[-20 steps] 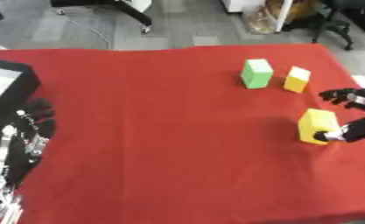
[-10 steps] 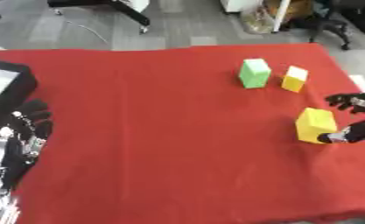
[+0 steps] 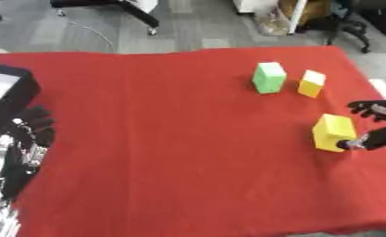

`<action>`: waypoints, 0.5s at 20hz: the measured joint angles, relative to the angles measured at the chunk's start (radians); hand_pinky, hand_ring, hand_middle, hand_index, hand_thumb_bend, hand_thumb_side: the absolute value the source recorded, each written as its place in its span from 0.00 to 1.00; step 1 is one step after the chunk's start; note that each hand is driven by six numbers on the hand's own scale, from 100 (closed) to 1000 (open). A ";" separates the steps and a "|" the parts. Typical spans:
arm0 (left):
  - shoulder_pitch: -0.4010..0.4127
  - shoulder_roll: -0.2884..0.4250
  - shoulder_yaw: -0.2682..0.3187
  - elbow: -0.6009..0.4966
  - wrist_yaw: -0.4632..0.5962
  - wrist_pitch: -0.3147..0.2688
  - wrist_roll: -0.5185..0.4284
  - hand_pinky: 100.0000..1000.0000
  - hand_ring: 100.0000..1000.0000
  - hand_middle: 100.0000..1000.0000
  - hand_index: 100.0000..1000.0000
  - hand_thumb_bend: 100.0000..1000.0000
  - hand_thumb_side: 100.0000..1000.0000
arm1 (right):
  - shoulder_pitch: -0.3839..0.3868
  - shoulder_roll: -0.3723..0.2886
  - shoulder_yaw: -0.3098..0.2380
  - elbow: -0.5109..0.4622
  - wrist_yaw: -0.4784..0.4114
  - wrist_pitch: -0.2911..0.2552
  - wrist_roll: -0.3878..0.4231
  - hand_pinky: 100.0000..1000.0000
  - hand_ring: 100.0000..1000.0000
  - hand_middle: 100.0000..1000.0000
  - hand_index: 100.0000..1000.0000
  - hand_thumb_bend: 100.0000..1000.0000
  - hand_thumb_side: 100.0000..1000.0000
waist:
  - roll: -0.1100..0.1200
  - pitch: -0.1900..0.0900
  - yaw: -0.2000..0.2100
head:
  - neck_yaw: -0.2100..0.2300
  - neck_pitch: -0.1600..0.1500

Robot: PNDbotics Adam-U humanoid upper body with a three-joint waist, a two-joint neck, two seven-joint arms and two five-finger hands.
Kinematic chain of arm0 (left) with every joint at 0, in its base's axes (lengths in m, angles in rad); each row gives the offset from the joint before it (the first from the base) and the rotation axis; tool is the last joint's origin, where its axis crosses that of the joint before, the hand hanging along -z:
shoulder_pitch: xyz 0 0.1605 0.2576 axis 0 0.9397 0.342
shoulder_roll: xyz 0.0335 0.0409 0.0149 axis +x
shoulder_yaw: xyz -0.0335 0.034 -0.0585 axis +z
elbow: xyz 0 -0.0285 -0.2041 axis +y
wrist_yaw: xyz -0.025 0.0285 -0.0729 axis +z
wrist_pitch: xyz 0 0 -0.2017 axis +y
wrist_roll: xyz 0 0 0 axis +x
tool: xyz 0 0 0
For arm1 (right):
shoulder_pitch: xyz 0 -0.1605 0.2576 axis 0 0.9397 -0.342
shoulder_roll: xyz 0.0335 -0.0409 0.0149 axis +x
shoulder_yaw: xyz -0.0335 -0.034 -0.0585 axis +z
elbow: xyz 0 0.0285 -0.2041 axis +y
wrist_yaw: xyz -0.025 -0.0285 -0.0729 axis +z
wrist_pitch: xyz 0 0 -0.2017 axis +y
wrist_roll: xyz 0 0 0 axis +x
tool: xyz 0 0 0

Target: Pick up the objects with one hand, pass them to the other hand, and then place them into the box on the other side of the table.

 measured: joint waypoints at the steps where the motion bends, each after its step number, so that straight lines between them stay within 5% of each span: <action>1: 0.000 0.000 0.000 0.000 0.000 0.000 0.000 0.68 0.74 0.71 0.84 0.54 0.67 | -0.002 0.003 0.003 0.004 0.002 -0.001 0.000 0.86 0.90 0.87 0.99 0.49 0.33 | 0.000 0.000 0.001 | -0.001 0.000; 10: 0.001 0.000 0.000 0.000 0.000 -0.002 -0.002 0.68 0.74 0.71 0.84 0.54 0.67 | -0.040 0.040 0.015 0.056 0.016 -0.007 -0.008 0.85 0.88 0.86 0.98 0.46 0.33 | 0.000 0.000 0.007 | -0.006 0.000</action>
